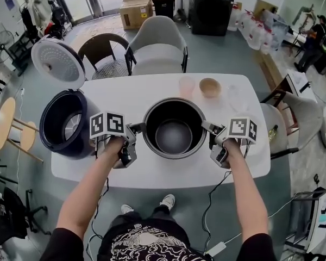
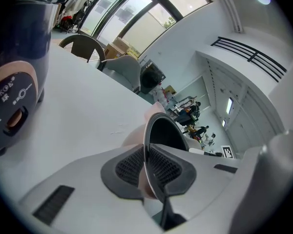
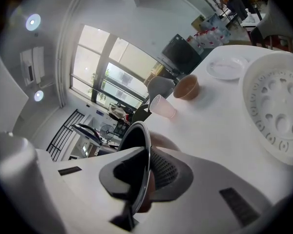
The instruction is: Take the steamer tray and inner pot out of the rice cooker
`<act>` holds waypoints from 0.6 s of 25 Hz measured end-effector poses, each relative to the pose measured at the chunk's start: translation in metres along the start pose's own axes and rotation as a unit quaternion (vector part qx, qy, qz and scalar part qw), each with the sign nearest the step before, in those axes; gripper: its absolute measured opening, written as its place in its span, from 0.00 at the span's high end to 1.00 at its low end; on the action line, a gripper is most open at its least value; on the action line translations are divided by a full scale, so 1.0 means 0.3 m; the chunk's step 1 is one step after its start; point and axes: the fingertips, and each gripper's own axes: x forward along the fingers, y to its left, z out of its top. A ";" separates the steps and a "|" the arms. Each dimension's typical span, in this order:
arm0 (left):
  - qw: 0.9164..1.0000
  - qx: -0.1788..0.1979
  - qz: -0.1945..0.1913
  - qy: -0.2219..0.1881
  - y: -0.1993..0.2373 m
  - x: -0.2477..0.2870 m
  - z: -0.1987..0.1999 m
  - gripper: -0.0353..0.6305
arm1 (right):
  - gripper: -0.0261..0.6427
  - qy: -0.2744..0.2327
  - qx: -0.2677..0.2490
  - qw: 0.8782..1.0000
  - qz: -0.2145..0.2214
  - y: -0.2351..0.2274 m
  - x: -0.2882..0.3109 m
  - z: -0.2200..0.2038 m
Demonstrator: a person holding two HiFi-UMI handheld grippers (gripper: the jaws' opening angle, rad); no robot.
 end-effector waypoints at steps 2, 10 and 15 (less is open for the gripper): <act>1.000 -0.003 -0.001 -0.005 -0.010 0.015 0.015 0.88 | 0.90 0.002 0.000 1.000 0.005 -0.004 0.001 0.026; 0.999 0.025 -0.009 -0.026 -0.026 -0.001 0.023 0.87 | 0.87 0.004 -0.043 0.999 0.002 0.007 -0.014 0.041; 0.997 0.070 0.008 -0.041 -0.027 -0.061 0.052 0.87 | 0.85 -0.003 -0.091 0.996 -0.007 0.027 -0.049 0.058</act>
